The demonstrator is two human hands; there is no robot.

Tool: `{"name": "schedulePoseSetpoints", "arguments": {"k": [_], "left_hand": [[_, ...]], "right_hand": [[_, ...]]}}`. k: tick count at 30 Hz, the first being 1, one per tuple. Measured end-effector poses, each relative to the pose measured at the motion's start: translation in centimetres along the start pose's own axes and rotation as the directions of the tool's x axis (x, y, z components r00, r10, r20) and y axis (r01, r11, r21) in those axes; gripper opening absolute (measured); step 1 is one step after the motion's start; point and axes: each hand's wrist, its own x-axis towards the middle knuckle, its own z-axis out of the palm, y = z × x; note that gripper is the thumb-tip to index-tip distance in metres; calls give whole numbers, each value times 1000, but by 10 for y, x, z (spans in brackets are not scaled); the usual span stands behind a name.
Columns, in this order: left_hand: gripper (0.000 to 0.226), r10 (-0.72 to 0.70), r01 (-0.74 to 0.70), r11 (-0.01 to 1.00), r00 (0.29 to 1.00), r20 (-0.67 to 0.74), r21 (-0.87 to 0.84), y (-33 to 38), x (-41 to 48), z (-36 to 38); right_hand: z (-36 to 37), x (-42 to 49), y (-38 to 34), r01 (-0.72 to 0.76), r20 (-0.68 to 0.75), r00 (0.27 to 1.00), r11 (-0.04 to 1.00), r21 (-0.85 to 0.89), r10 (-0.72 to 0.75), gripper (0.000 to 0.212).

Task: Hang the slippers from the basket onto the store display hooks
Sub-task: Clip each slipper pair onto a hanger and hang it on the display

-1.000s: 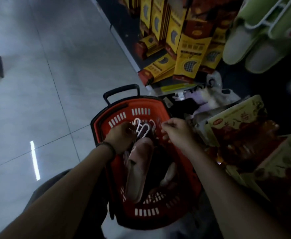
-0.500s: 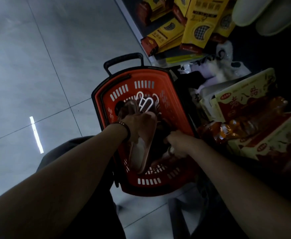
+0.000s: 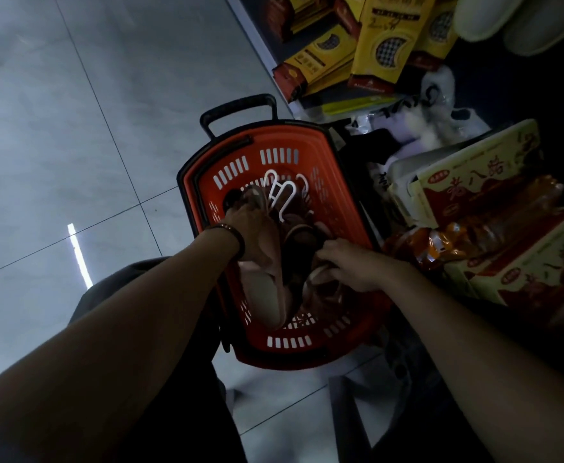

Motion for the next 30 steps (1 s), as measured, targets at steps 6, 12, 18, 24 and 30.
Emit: {"name": "schedulePoseSetpoints", "arguments": {"k": [6,12,18,24,30], "left_hand": [[63,27,8,970,990,139,-242,-12,-3,-4],[39,139,-117,901,990,23,-418,-19,-8,-13],[28,200,-198,803,978,-58,-562,-20,-6,-10],[14,208,-203,819,977,-53,-537,-24,-8,-15],[13,174,-192,837,981,-83,-512,-27,-7,-6]], "right_hand": [[-23,-2,1,140,-306,949,973,183,-79,18],[-56,7,-13,190,-468,883,933,305,-27,19],[-52,32,-26,94,-445,893,942,321,62,18],[-54,47,-32,56,-438,897,967,248,61,18],[-55,54,-36,-9,-429,897,974,225,107,22]]}}
